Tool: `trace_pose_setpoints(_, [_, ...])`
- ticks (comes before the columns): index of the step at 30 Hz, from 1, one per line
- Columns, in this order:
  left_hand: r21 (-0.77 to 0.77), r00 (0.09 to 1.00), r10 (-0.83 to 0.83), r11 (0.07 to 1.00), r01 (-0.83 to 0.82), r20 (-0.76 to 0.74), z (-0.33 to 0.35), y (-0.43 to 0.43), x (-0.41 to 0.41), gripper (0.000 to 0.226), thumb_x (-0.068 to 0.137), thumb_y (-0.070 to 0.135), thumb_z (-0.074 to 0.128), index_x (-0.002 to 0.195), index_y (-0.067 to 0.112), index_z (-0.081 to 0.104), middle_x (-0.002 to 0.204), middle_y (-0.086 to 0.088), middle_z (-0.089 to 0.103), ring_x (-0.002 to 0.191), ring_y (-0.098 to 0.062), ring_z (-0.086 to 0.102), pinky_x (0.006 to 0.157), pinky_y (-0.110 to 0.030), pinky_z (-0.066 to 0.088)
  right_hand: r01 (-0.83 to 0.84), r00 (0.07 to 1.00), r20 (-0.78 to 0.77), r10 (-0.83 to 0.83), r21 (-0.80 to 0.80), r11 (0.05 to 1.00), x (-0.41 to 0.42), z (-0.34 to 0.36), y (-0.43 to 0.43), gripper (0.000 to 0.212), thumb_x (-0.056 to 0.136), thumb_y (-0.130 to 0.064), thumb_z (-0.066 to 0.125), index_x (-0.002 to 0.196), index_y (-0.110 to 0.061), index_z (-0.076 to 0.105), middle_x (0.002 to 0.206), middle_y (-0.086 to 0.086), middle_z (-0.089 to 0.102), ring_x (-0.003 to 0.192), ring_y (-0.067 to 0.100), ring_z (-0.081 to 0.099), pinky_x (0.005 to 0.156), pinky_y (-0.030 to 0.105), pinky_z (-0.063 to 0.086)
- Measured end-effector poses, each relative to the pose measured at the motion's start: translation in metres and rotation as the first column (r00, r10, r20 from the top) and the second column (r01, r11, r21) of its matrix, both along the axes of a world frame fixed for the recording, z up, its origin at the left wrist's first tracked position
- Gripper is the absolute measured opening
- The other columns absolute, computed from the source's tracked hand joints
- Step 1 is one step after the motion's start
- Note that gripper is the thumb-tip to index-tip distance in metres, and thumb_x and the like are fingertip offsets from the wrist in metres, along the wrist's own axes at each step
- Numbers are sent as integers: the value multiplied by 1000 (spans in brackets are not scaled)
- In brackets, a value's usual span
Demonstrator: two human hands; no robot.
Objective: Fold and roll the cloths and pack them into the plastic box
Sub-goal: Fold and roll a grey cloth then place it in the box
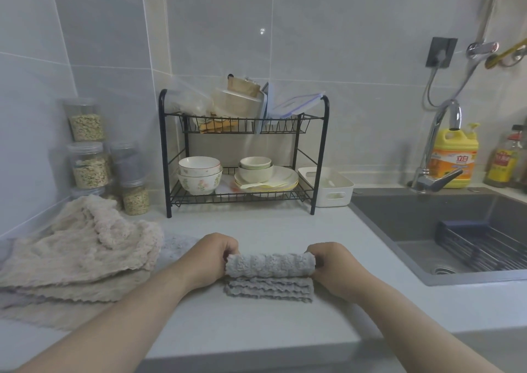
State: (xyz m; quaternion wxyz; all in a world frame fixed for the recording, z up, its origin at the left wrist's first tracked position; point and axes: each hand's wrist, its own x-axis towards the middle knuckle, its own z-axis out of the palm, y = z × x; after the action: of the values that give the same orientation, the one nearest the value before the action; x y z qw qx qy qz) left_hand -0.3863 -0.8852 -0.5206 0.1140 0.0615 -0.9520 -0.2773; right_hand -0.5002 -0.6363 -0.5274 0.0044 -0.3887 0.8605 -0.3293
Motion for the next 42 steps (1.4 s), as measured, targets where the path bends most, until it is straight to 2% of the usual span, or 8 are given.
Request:
trace_pose_setpoints(7, [-24,983,-78,997,75,-169,39,30,17,24,89,16,60,109,22,72,111,25,57,106,8,50,85,3,29,-37,974,-216,61,113,993,6,-4,2,15,70,-5,62,71,-18,67,78,-9,64,72,8,57,59,14,40])
trace_pose_setpoints(11, [-144,977,-211,968,207,-17,22,44,26,22,88,34,64,100,19,74,110,7,68,103,-1,58,96,-19,43,-51,998,-45,53,43,998,21,19,13,42,73,-5,50,102,-24,73,108,-12,67,98,-1,59,82,12,47])
trace_pose_setpoints(17, [-184,972,-224,961,207,-73,10,44,23,23,89,33,64,108,24,73,127,10,63,119,4,49,94,-4,28,-193,965,-166,204,82,978,51,22,5,37,96,-24,51,133,-25,57,134,-22,42,126,-14,31,101,-2,17])
trace_pose_setpoints(25, [148,994,-109,983,106,15,-6,33,29,22,89,38,62,95,22,77,113,23,57,96,25,49,89,2,31,-139,949,274,154,-72,988,47,2,14,28,98,-20,53,122,-17,65,130,-17,54,123,-10,43,89,-8,26])
trace_pose_setpoints(29, [312,998,69,948,-67,3,-5,37,20,40,81,41,71,54,14,60,62,10,56,58,-7,53,81,-26,47,61,922,386,19,-195,979,51,10,7,29,97,-31,52,85,-21,76,107,-4,73,97,1,64,73,3,41])
trace_pose_setpoints(32, [258,997,77,963,-74,-1,6,42,16,15,76,23,78,89,25,70,101,7,67,98,-9,63,92,-27,47,170,932,351,-92,-198,965,50,11,0,16,84,-21,71,73,-11,65,99,12,72,76,18,67,64,30,46])
trace_pose_setpoints(35, [193,988,61,977,-88,144,12,40,16,63,77,34,77,132,21,51,131,3,50,124,-12,48,98,-18,35,135,945,300,-133,13,991,49,15,-3,41,80,-34,71,117,-21,57,110,-6,57,98,15,59,73,25,43])
trace_pose_setpoints(42, [566,990,136,820,-86,-46,11,39,29,51,59,8,87,95,28,58,104,-3,49,87,-16,50,62,-17,46,126,897,442,-4,-247,961,54,19,-2,29,82,-10,67,103,-22,51,92,6,61,70,13,56,56,22,46])
